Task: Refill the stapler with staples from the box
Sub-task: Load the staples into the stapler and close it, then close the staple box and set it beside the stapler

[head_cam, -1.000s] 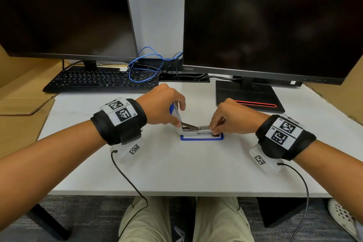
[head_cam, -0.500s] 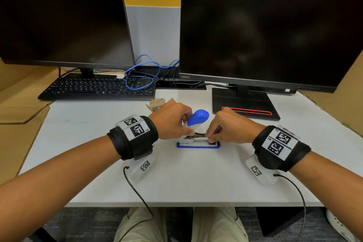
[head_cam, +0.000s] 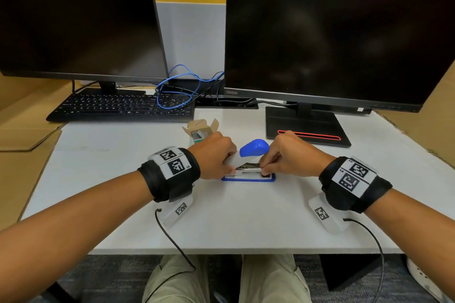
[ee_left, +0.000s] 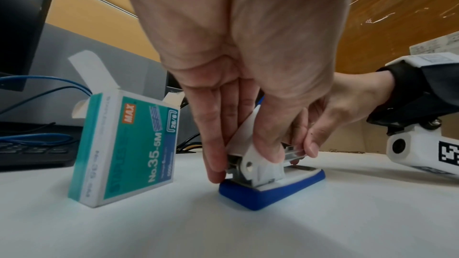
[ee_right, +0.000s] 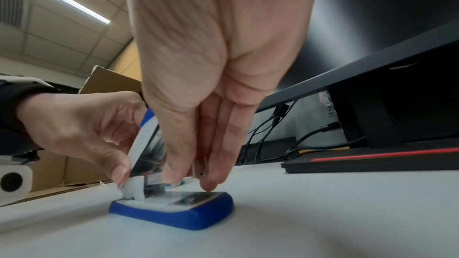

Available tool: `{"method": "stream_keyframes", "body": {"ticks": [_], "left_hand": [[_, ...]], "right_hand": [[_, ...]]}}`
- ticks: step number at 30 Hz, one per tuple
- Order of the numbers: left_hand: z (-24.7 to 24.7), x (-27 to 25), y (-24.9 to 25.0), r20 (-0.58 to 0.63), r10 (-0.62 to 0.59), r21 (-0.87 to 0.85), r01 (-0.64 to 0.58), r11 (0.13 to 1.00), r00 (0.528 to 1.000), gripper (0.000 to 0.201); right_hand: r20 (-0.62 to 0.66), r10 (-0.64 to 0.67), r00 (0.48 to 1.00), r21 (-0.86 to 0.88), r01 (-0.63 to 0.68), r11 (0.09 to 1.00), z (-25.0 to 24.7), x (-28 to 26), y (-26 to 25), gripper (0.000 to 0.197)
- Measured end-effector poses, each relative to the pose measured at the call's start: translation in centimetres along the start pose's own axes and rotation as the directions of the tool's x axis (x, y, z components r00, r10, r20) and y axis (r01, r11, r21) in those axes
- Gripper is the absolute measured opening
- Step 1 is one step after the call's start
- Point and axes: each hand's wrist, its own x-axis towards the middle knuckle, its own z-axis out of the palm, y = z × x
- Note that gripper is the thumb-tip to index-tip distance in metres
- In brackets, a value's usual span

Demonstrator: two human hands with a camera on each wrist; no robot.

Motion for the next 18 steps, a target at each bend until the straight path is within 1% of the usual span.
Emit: {"method": "stream_keyframes", "body": {"ticks": [2,4,8,10,12,13,14,15,17,18], "left_hand": [[0.0,0.0,0.0,0.007,0.002,-0.001,-0.002,1.0,1.0,0.026],[-0.1,0.0,0.0,0.015,0.008,0.005,-0.008,1.0,1.0,0.026],[-0.2,0.3,0.3,0.01,0.025,0.033,-0.026,0.999,1.0,0.031],[-0.3,0.4,0.5,0.024,0.039,0.05,-0.041,0.998,0.999,0.038],[-0.1,0.6,0.5,0.042,0.027,0.08,-0.03,0.996,0.999,0.042],[0.0,0.7,0.6,0.047,0.021,0.089,-0.025,0.996,0.999,0.037],[0.1,0.9,0.6,0.056,0.007,0.102,-0.013,0.995,0.998,0.025],[0.3,1.1,0.6,0.056,0.022,0.115,-0.029,0.993,0.998,0.018],[0.6,1.4,0.5,0.077,0.03,0.134,-0.04,0.99,0.997,0.037],[0.6,1.5,0.5,0.078,0.023,0.128,-0.033,0.991,0.997,0.042]], "right_hand": [[-0.035,0.034,0.999,0.035,-0.033,0.999,0.1,-0.1,0.4,0.014],[-0.073,0.07,0.995,0.07,-0.064,0.995,0.0,-0.2,0.7,0.015],[-0.125,0.121,0.985,0.084,-0.111,0.99,-0.6,-0.3,1.1,0.03],[-0.116,0.137,0.984,0.098,-0.125,0.987,-1.0,-0.4,0.9,0.035],[-0.099,0.133,0.986,0.103,-0.123,0.987,-1.5,-0.5,0.6,0.046],[-0.089,0.127,0.988,0.107,-0.118,0.987,-1.7,-0.6,0.4,0.053],[-0.076,0.115,0.99,0.121,-0.105,0.987,-1.9,-0.7,0.2,0.059],[-0.067,0.097,0.993,0.146,-0.086,0.986,-2.0,-0.8,0.0,0.062],[-0.069,0.049,0.996,0.189,-0.035,0.981,-2.0,-0.9,-0.2,0.058],[-0.076,0.021,0.997,0.185,-0.007,0.983,-2.0,-0.9,-0.3,0.052]]}}
